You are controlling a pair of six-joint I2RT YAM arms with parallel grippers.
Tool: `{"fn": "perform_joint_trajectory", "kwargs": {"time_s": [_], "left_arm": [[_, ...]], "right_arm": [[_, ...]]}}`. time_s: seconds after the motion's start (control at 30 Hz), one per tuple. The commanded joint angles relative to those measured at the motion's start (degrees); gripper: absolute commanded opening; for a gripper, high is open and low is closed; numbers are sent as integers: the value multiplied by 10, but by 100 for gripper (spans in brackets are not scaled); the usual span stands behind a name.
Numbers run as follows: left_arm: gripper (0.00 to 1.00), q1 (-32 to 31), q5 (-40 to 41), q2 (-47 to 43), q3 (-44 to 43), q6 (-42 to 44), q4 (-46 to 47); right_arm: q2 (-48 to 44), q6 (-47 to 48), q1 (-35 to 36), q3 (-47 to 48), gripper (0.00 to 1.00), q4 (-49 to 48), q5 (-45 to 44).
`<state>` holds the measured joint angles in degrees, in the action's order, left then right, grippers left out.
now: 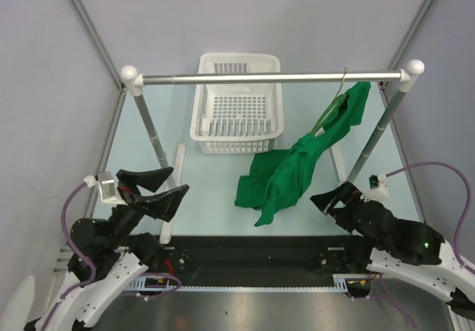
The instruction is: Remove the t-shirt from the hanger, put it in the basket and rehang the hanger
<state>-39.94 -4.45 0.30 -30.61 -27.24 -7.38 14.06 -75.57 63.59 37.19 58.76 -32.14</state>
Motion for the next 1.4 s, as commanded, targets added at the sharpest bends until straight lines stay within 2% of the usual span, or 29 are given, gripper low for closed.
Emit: {"fn": "perform_joint_trajectory", "kwargs": {"time_s": [0.0, 0.13, 0.27, 0.37, 0.4, 0.47, 0.5, 0.6, 0.67, 0.7, 0.73, 0.8, 0.87, 1.0, 1.3, 1.37], "left_arm": [[100, 4, 141, 44, -84, -44, -193], [100, 4, 152, 82, -115, -75, -226], [100, 4, 139, 90, -124, -91, -211], [100, 3, 49, 99, -104, -62, -86], [100, 3, -10, 139, -109, -64, -39], [100, 3, -65, 209, -161, -65, -20], [100, 3, -130, 284, -185, -64, -16], [100, -16, -196, 390, -272, -68, -8], [100, -62, -152, 459, -331, -28, -13], [100, -121, -125, 481, -353, -7, -18], [100, -151, -62, 518, -375, 14, -25], [100, -219, -11, 562, -439, 57, -45], [100, -257, 48, 626, -499, 82, -67], [99, -305, 163, 705, -576, 132, -103], [93, -342, 244, 789, -635, 149, -123], [89, -348, 242, 793, -634, 149, -118]], "right_arm": [[-37, 50, 3, 52, 100, 26, -37], [-40, 110, 3, 100, 99, 28, -42], [-60, 208, 3, 135, 100, -18, -14], [-74, 267, 3, 157, 100, -56, 3], [-73, 291, 3, 172, 100, -68, 8], [-68, 311, 3, 189, 100, -73, 9], [-64, 318, 3, 198, 100, -74, 4], [-56, 343, 4, 223, 100, -76, -6], [-54, 356, 5, 237, 99, -80, -10], [-55, 360, 6, 241, 100, -84, -9], [-55, 364, 7, 245, 100, -87, -7], [-56, 376, 7, 252, 100, -101, 0], [-55, 389, 9, 256, 100, -114, 9], [-39, 401, 11, 266, 100, -134, 29], [17, 421, 13, 267, 100, -162, 54], [24, 423, 12, 260, 100, -171, 55]]}}
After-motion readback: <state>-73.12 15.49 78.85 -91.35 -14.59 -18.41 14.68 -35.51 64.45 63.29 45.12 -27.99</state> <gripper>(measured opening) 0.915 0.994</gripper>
